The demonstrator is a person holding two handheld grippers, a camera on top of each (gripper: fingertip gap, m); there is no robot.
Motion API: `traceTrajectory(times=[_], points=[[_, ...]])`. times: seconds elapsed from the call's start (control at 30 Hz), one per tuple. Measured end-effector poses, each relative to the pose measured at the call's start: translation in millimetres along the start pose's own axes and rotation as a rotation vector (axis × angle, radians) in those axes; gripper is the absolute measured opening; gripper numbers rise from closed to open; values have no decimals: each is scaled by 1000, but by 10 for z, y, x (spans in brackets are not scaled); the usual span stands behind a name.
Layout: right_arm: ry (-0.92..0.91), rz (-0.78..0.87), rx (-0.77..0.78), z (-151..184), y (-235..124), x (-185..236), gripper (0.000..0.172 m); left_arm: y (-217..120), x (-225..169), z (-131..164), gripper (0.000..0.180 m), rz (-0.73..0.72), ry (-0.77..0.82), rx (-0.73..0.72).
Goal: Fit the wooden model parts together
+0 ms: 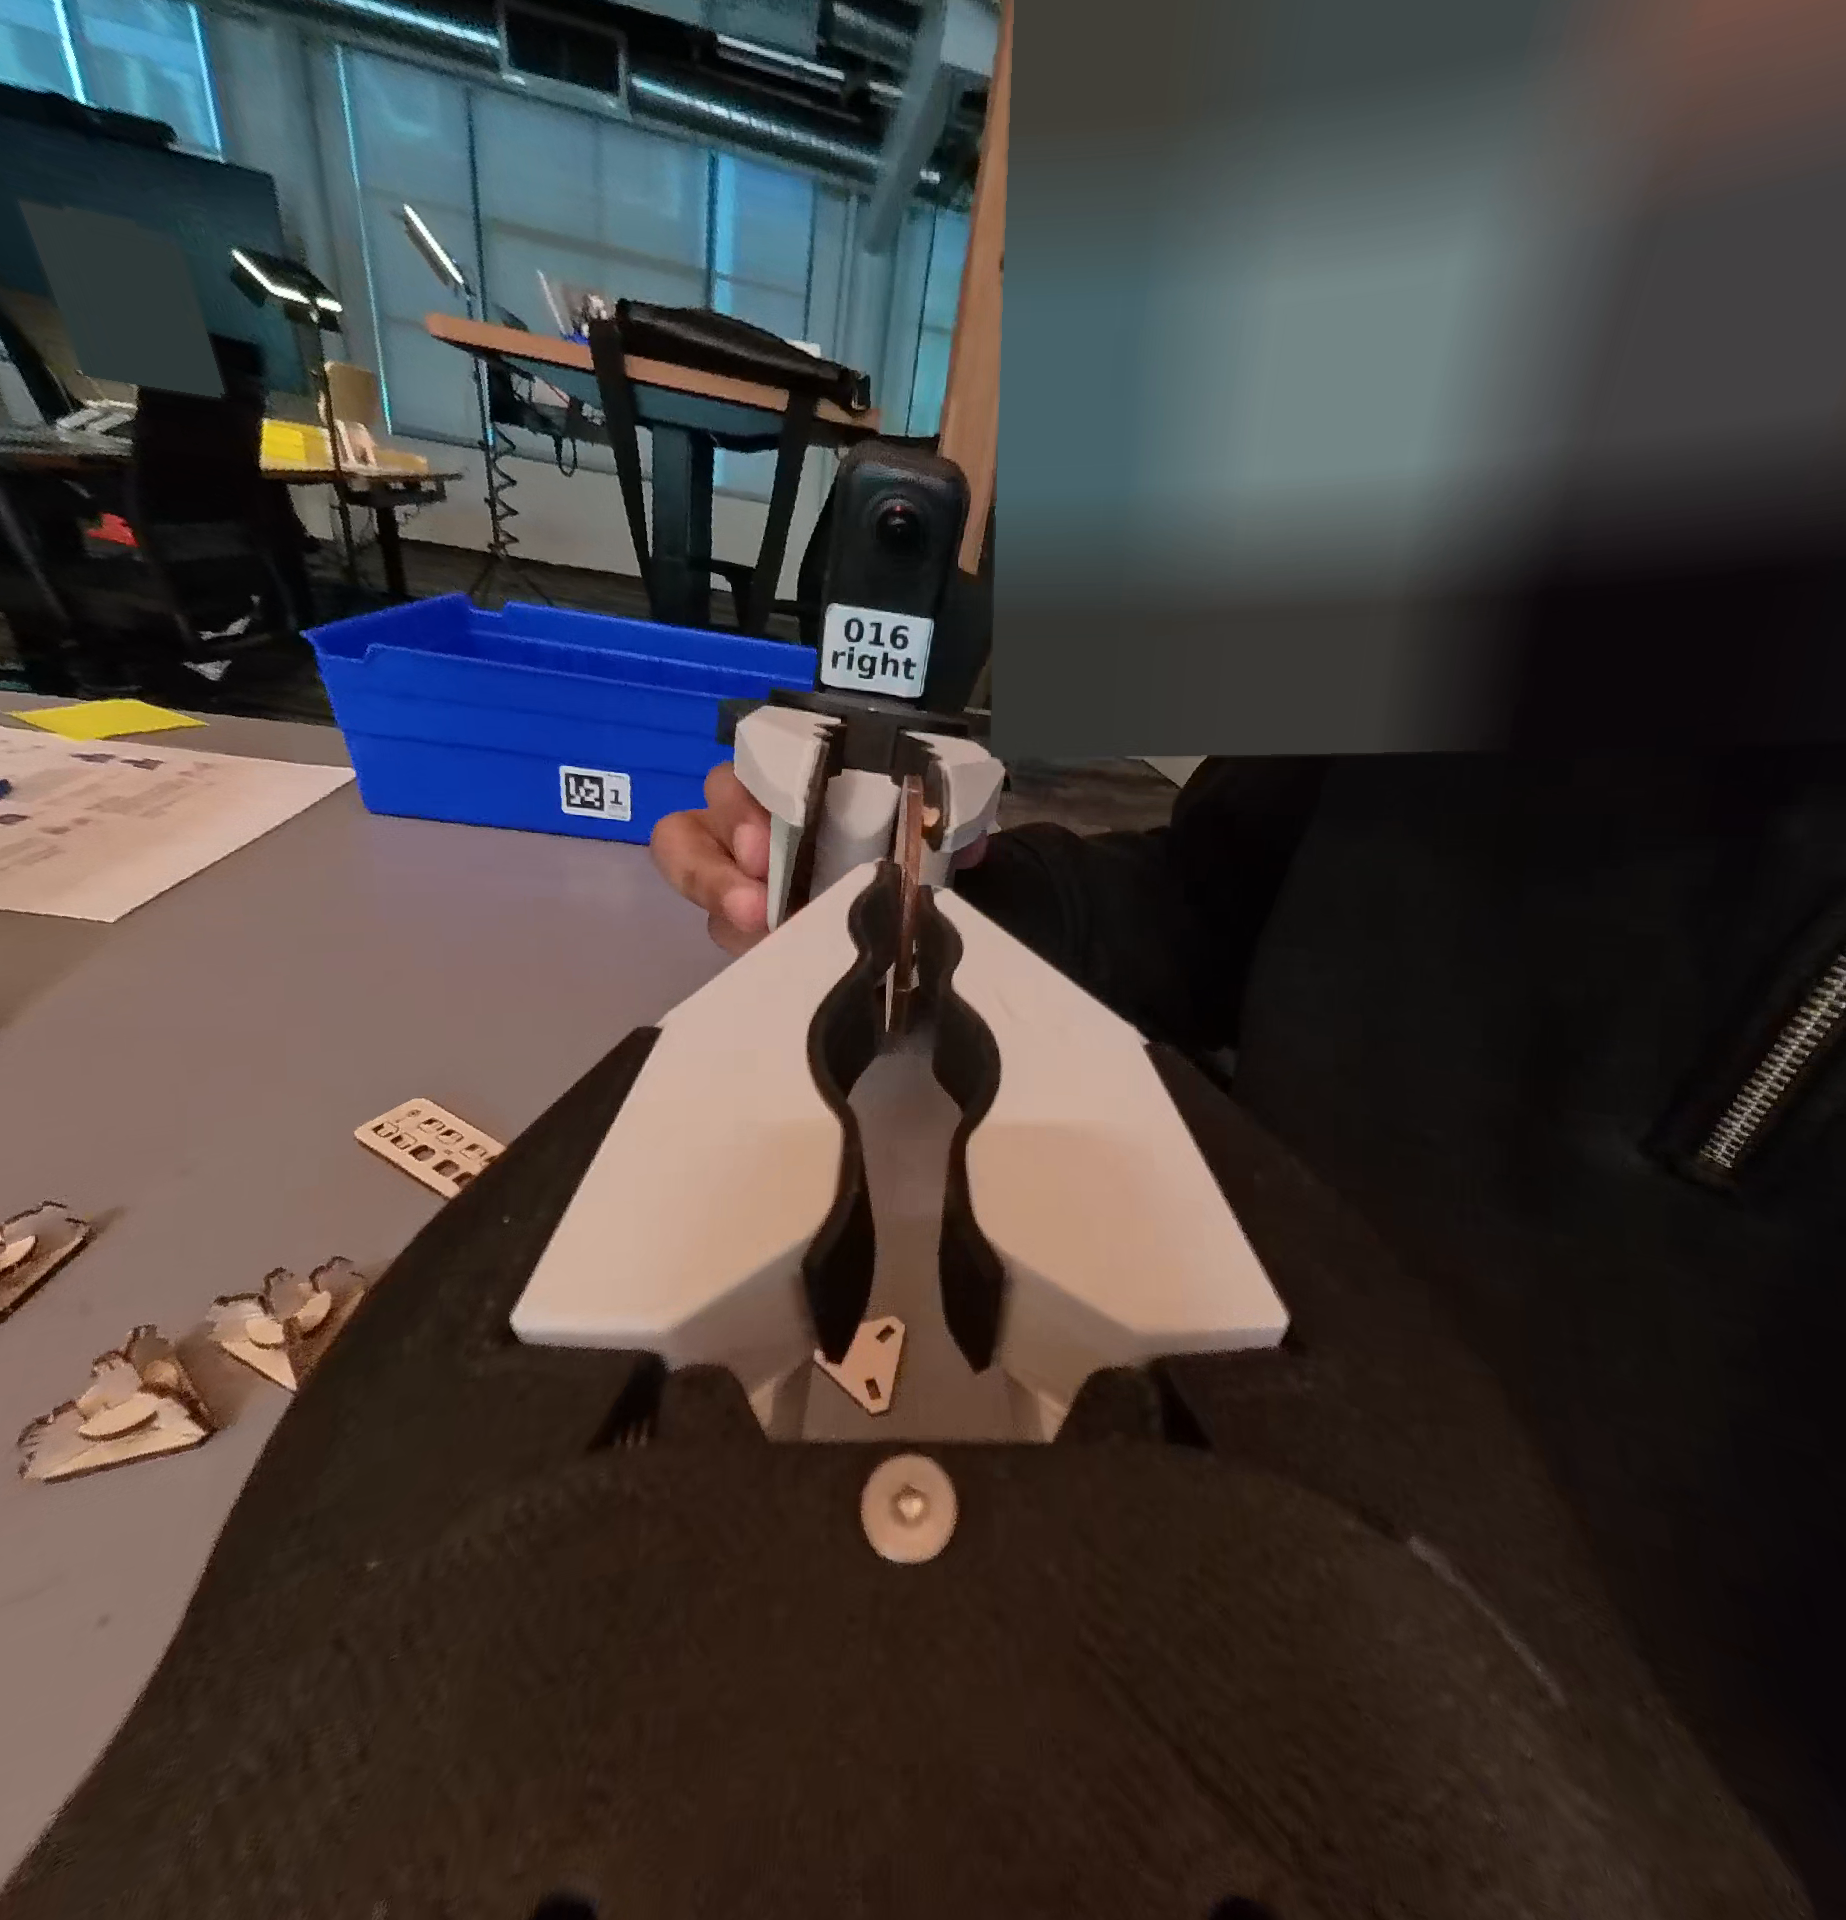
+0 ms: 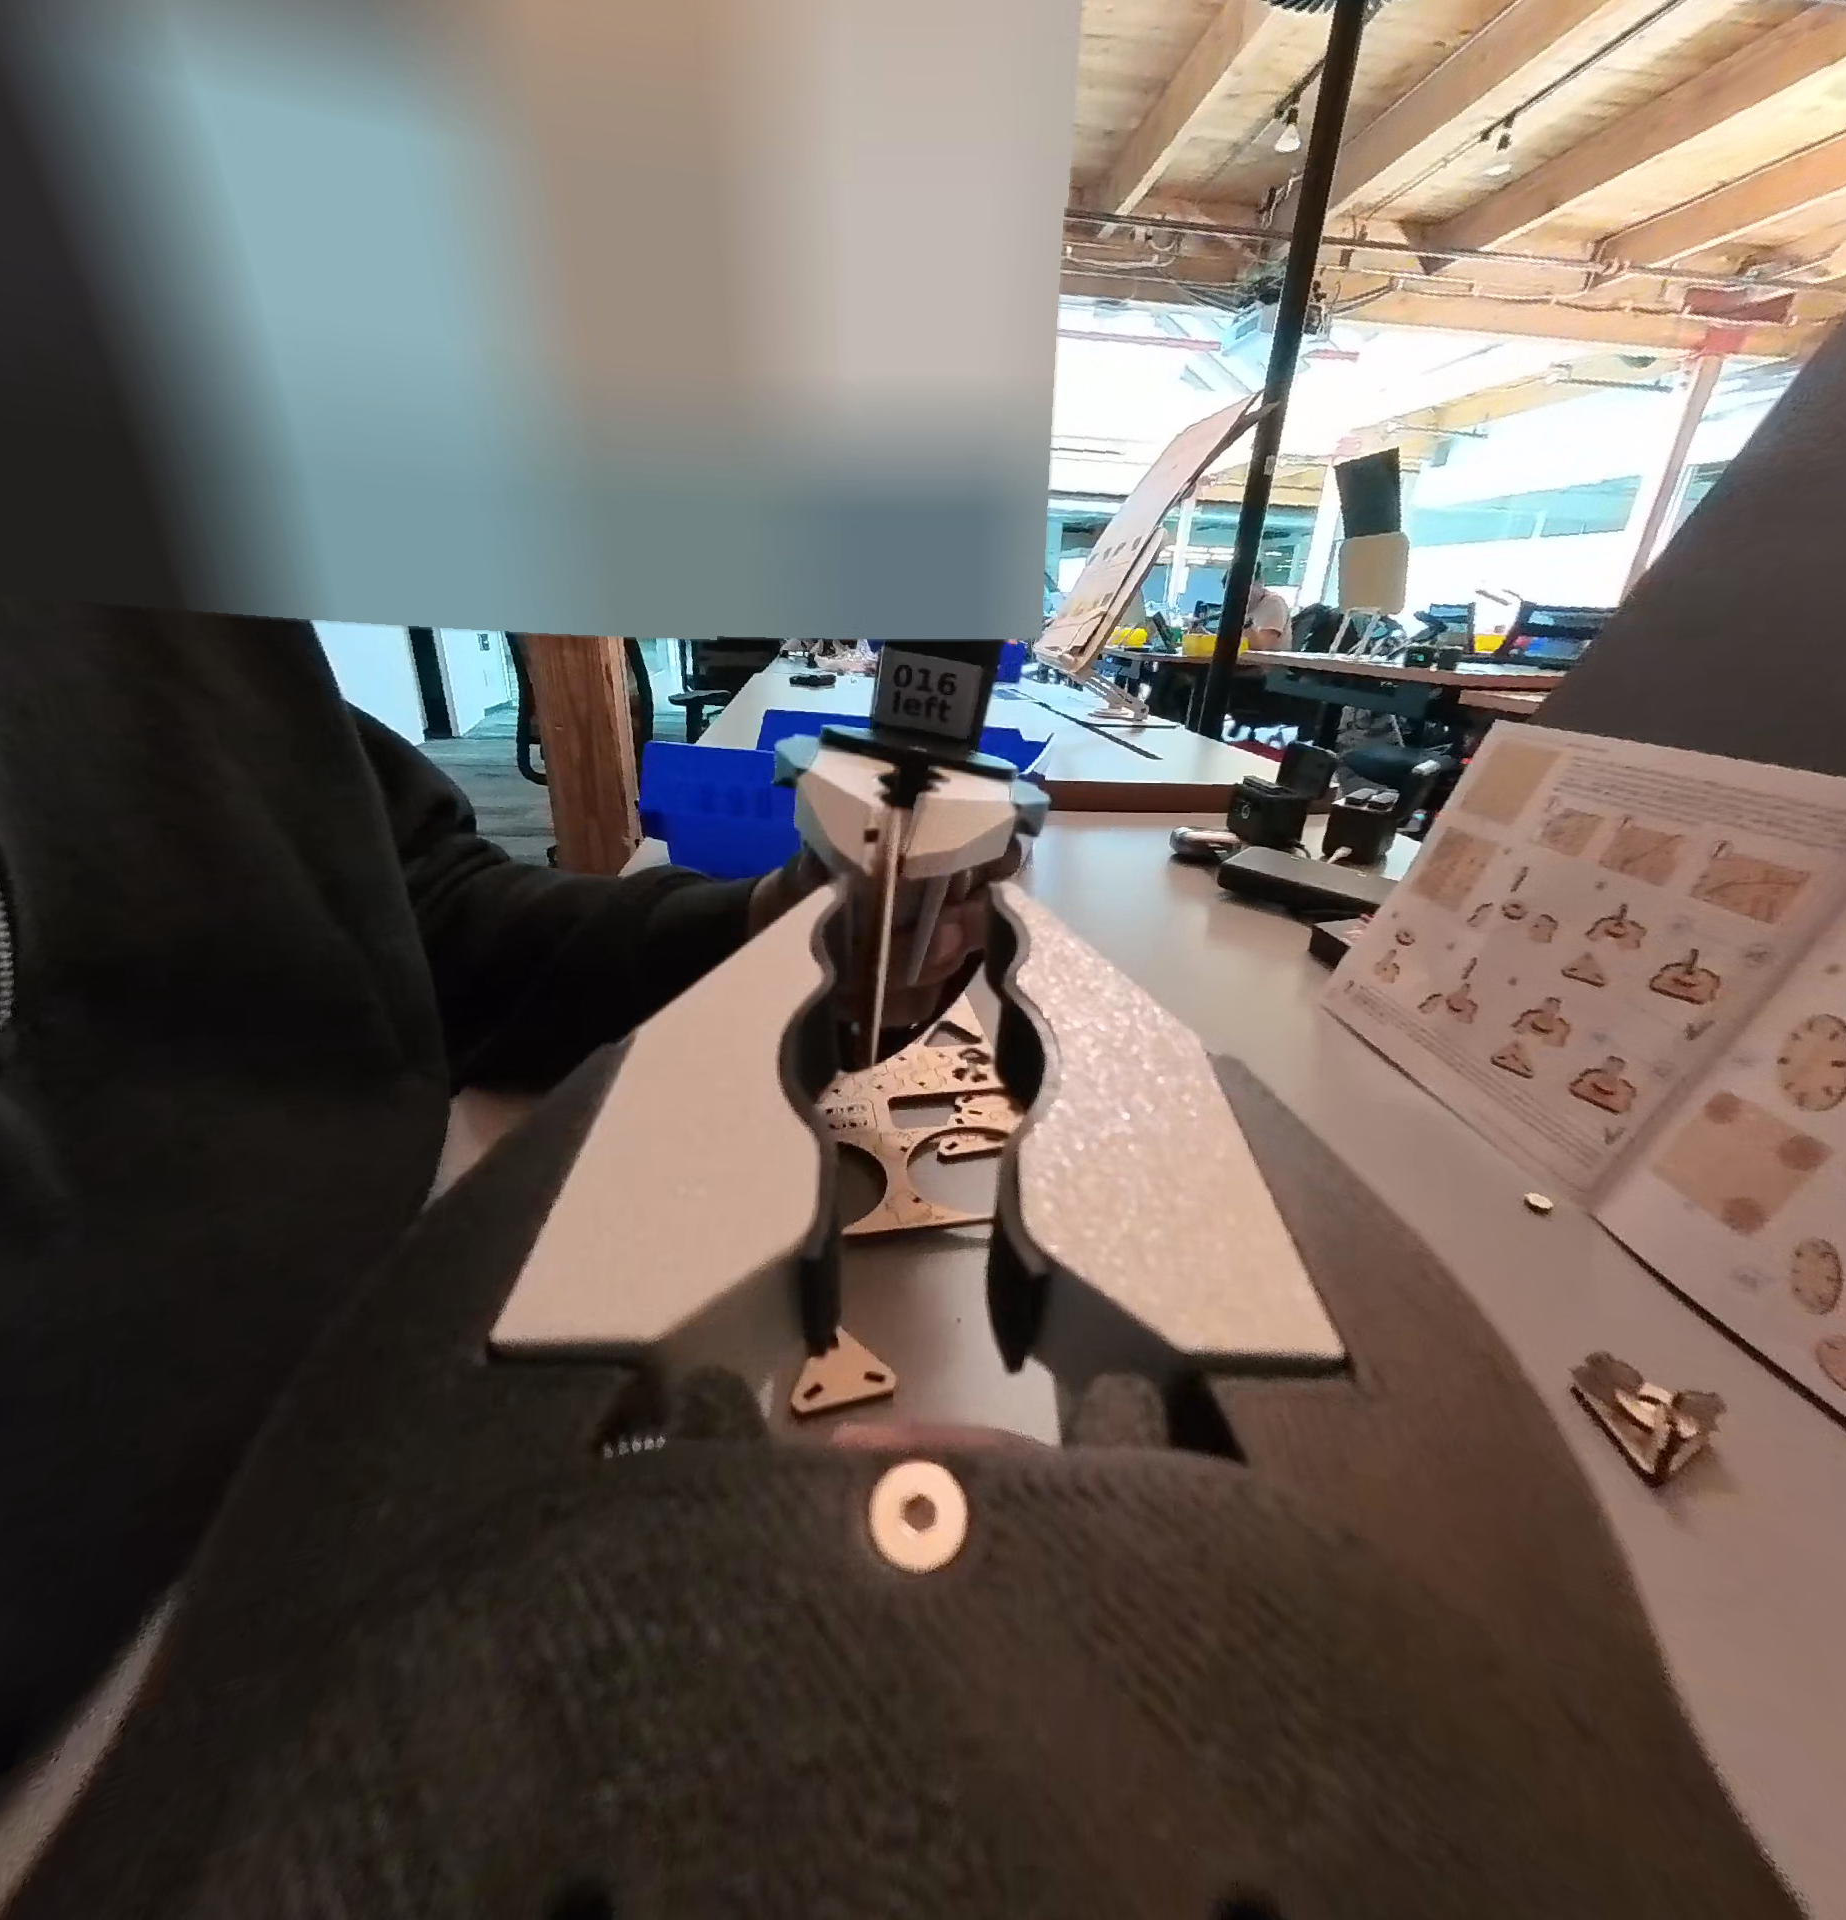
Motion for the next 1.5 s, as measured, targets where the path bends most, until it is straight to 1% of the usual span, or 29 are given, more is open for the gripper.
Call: traceTrajectory(times=[0.07,0.17,0.23,0.33,0.4,0.47,0.5,0.57,0.63,0.67,0.73,0.87,0.97,1.1,1.17,1.23,1.37,1.43,1.5], points=[[-12,-6,3,12,3,10,17,3,-7,-2,0,4,3,-4],[-42,-19,-6,8,17,48,0,21,0,6,0,-20,23,-11],[-47,-20,-3,1,21,47,0,18,0,0,0,-17,22,-23],[-3,-50,19,-10,20,40,0,21,6,-12,13,-24,18,-42],[1,-48,24,-21,14,31,0,25,-3,-19,15,-26,22,-48],[-32,8,10,-46,2,-7,0,27,12,-33,23,-70,44,-57],[-65,60,-4,-66,-13,-39,0,16,32,-46,24,-116,69,-68],[-157,209,-37,-115,-55,-123,0,-25,69,-83,22,-234,136,-108],[-253,319,-29,-116,-52,-155,0,-45,67,-118,20,-298,176,-150],[-284,349,-16,-97,-24,-151,0,-36,59,-121,19,-304,177,-156],[-291,389,-16,-67,44,-134,0,-10,75,-100,16,-330,165,-148],[-297,418,-23,-12,155,-72,0,-31,116,-101,9,-380,141,-174],[-361,444,26,42,199,-62,0,-48,115,-119,1,-331,85,-196],[-453,487,42,29,201,-41,0,-43,140,-101,0,-305,30,-193],[-524,502,69,31,212,-23,0,-36,148,-89,0,-304,23,-189],[-638,543,110,26,216,-7,0,-28,153,-81,3,-299,16,-188],[-996,638,257,52,236,19,0,-11,161,-59,9,-227,-63,-204],[-1177,665,350,82,254,33,0,-7,172,-47,12,-175,-129,-222],[-1307,681,426,106,263,36,0,-11,203,-31,14,-133,-213,-243]])
Point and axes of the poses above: each gripper's, where its closed fingertips meet, y out along the fingers, z out of its underside, x = y × z across the jaws, the point moved 5 cm from there along -y, back along the fingers, and after that the axes turned 4 degrees about -z, right-handed, at the moved point
